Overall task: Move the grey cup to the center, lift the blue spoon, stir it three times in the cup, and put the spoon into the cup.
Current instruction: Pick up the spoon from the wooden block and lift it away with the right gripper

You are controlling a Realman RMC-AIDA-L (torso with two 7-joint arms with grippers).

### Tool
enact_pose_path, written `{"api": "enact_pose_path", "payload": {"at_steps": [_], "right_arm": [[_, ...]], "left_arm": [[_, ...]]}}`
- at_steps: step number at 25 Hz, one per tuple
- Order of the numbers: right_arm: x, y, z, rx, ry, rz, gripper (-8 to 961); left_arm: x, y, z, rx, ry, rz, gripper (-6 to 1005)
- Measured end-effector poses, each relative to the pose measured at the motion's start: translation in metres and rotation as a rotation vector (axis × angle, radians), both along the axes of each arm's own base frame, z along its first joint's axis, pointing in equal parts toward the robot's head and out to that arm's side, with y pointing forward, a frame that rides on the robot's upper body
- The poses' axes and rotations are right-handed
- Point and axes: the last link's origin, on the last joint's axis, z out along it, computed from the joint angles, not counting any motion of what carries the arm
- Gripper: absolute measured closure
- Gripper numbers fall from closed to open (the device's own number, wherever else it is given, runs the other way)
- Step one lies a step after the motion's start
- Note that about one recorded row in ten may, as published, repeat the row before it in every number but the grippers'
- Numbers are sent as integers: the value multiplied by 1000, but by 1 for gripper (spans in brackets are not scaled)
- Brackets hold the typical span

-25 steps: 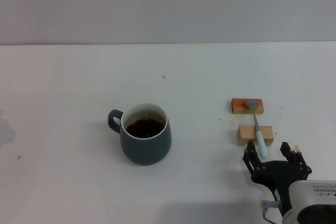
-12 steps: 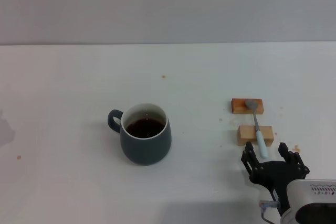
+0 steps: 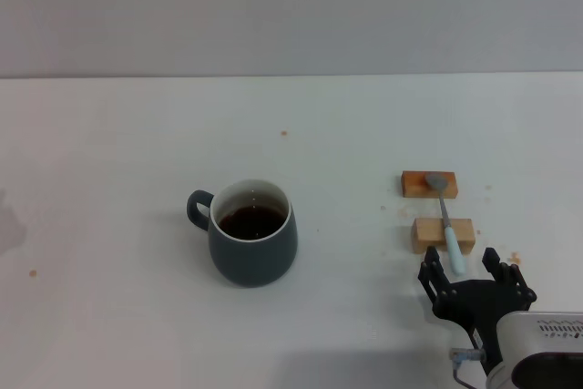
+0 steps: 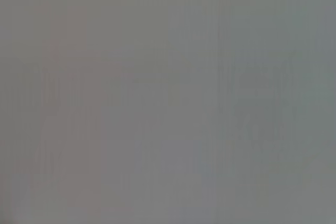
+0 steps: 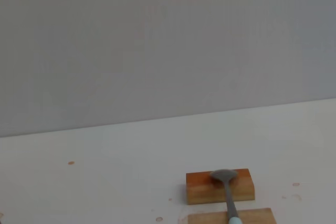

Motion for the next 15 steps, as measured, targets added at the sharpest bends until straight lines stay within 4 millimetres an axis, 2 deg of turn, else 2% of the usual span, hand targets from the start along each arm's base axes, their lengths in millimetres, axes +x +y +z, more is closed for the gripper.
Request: {"api": "enact_pose_path", "payload": {"at_steps": [15], "right_arm": [[-1, 1, 0, -1, 1, 3, 222]], "left_arm": [[1, 1, 0, 0, 1, -2, 999]]}}
